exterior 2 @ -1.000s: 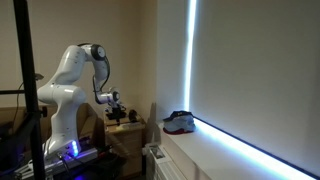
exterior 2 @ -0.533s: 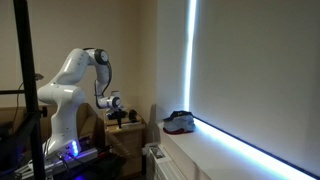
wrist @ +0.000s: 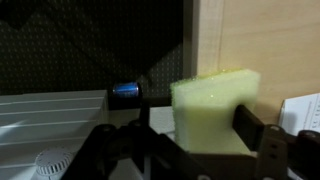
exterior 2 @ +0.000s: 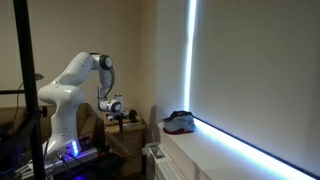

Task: Pick up the sponge from the nightstand shelf and put it in the black lunchbox

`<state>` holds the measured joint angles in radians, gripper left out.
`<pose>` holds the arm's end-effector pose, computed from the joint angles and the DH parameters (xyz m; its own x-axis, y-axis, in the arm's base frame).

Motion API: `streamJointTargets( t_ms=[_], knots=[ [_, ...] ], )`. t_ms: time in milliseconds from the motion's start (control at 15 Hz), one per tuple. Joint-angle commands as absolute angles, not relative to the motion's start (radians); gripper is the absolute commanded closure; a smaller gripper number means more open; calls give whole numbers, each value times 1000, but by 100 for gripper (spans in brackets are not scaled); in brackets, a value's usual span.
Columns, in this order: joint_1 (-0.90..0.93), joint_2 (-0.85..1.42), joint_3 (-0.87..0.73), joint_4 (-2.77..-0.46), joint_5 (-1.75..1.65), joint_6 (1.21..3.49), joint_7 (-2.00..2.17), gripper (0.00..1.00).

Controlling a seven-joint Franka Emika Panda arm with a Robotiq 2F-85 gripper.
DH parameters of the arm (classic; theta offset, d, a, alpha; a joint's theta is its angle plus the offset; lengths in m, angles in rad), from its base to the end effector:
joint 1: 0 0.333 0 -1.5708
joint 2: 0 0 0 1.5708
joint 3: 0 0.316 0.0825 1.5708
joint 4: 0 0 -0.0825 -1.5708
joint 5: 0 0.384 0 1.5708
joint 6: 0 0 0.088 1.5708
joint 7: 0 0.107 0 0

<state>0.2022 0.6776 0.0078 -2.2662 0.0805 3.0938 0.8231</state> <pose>0.5113 0.1026 0.0744 0.7616 -0.6423 0.0858 -0.6317 -0.7654 -0.1229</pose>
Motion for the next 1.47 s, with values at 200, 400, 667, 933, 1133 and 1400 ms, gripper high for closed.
streamJointTargets(
  t_ms=[200,400,667,933,1133,1400],
  knots=[
    [167,709,40,-2221,205,3082,689,69],
    [213,674,-13,-2231,223,3026,690,85],
    [221,585,-31,-2266,213,2961,682,100],
    [200,461,30,-2293,233,3037,646,97],
    [198,424,110,-2233,261,3061,632,98],
    [237,417,126,-2201,283,3041,649,98]
  ],
)
